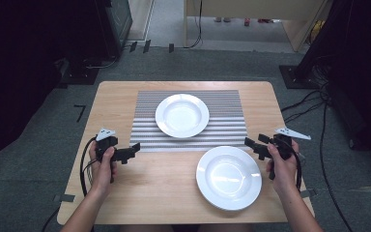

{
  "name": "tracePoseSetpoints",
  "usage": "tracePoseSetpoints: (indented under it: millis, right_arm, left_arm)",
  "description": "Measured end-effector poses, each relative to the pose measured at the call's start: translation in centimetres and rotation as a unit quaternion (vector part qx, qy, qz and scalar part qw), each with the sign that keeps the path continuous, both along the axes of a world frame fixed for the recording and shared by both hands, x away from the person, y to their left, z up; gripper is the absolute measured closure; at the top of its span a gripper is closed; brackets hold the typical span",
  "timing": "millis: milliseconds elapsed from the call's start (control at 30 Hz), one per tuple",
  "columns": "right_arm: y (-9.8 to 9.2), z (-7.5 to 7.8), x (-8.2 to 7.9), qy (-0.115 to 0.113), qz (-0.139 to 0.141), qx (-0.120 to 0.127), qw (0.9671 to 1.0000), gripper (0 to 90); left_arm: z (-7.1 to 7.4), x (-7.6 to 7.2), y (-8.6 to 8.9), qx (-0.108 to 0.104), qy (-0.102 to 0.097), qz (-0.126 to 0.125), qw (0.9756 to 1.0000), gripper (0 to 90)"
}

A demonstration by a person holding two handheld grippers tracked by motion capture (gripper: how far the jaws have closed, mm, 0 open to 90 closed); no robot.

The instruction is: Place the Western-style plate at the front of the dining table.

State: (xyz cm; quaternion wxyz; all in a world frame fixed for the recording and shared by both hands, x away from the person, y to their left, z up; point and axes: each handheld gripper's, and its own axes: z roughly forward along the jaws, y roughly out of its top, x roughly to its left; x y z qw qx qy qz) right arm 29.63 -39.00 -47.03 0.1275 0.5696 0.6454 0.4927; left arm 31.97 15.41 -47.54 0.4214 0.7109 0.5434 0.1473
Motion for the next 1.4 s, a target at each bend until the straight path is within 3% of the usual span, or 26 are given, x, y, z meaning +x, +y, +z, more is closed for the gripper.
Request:
tracePoseSetpoints:
  millis: [433, 800, 1067, 1233, 1400]
  right_arm:
    - [-3.3, -2.0, -4.3, 0.021, -0.028, -0.010, 0.9993, 23.7]
    - [-4.3, -3.4, -7.0, 0.038, -0.044, -0.041, 0.9975, 23.7]
    - [-4.6, -4.1, -8.5, 0.044, -0.054, -0.071, 0.9950, 23.6]
    - [-4.3, -4.6, -9.5, 0.056, -0.049, -0.104, 0.9918, 22.5]
    - [-4.4, -4.9, -10.6, 0.060, -0.057, -0.121, 0.9892, 22.5]
  left_arm:
    - [-1.7, -3.3, 3.5, 0.011, 0.017, 0.031, 0.9993, 0.0]
    - [-3.7, -5.8, 5.8, 0.045, 0.042, 0.052, 0.9967, 0.0]
    - [-3.9, -6.9, 6.5, 0.089, 0.032, 0.059, 0.9938, 0.0]
    - [-4.4, -7.5, 5.6, 0.139, 0.018, 0.051, 0.9888, 0.0]
    - [-4.4, -7.8, 5.4, 0.138, 0.014, 0.053, 0.9890, 0.0]
